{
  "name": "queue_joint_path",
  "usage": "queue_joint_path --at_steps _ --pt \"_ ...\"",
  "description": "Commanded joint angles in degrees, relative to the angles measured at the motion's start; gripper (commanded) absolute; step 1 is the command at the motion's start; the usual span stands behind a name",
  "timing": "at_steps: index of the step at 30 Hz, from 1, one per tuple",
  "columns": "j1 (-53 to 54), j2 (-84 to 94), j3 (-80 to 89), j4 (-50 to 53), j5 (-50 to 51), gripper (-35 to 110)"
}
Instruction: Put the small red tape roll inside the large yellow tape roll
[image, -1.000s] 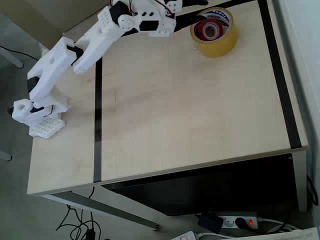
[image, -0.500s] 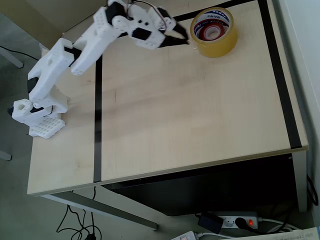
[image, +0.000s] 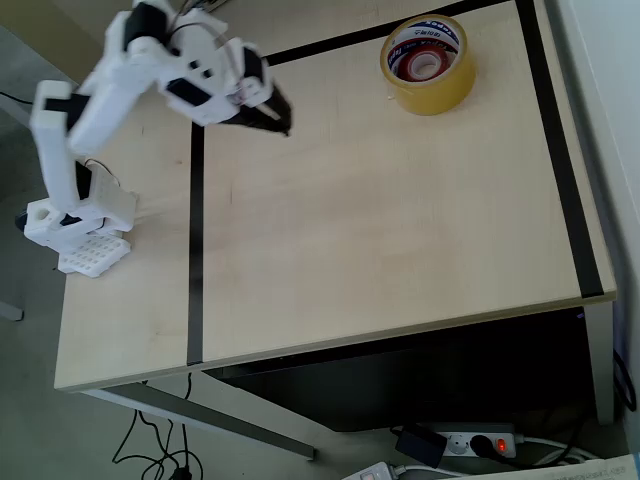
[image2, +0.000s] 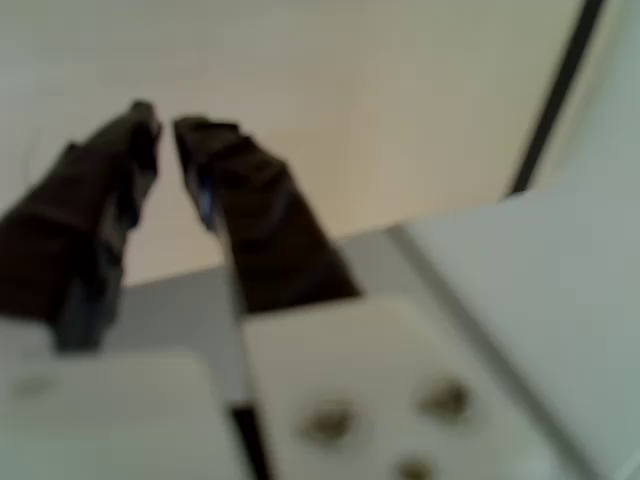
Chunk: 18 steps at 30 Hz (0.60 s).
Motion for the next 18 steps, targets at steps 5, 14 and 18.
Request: queue_joint_path --at_steps 5,14,18 --pt "3.25 30.94 26.81 -1.32 2.72 0" --pt "2.90 63.46 77.08 -31.64 2.20 0" --pt "2.11 71.89 92.02 -40.61 2.20 0"
